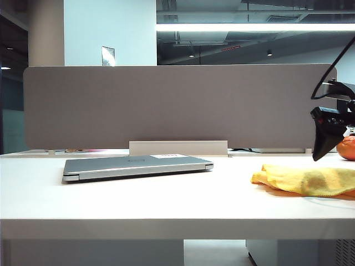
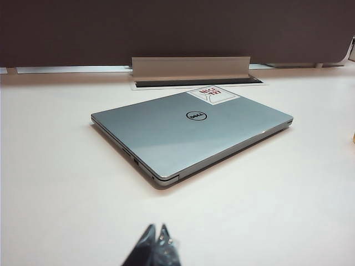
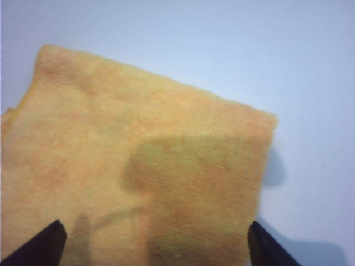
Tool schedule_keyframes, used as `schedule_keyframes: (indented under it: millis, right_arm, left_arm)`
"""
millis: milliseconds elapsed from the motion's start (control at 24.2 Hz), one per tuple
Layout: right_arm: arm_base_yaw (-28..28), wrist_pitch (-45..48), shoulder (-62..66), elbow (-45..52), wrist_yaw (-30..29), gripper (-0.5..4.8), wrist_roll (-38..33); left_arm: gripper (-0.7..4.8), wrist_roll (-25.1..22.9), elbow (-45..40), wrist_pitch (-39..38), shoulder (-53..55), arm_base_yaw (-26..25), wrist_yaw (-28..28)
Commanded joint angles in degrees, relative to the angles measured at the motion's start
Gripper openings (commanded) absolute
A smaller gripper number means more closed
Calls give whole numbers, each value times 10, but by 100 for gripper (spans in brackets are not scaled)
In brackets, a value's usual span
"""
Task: Pick up the yellow rag and put it over the laptop.
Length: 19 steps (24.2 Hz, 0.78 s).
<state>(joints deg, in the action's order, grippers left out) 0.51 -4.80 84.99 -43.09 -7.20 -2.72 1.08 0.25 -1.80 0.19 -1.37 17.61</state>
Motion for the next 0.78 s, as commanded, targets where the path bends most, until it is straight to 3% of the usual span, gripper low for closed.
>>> schedule_keyframes:
  millis: [41, 619, 660, 743, 784]
  right_arm:
    - [-3, 8, -1, -3, 22, 479, 2]
    - [-1, 28, 45, -3, 10, 479, -3]
    - [-1, 31, 45, -3, 10, 462, -3]
    - [-1, 34, 45, -3, 10, 348, -3]
    - [-1, 34, 45, -3, 9, 217, -2]
  left_arm:
    - [-6, 0, 2, 4, 0, 0, 4]
    - [-6, 0, 2, 6, 0, 0, 4]
    - [-6, 0, 2, 6, 0, 0, 4]
    - [-6, 0, 2, 6, 0, 0, 3]
    - [-6, 0, 2, 6, 0, 0, 2]
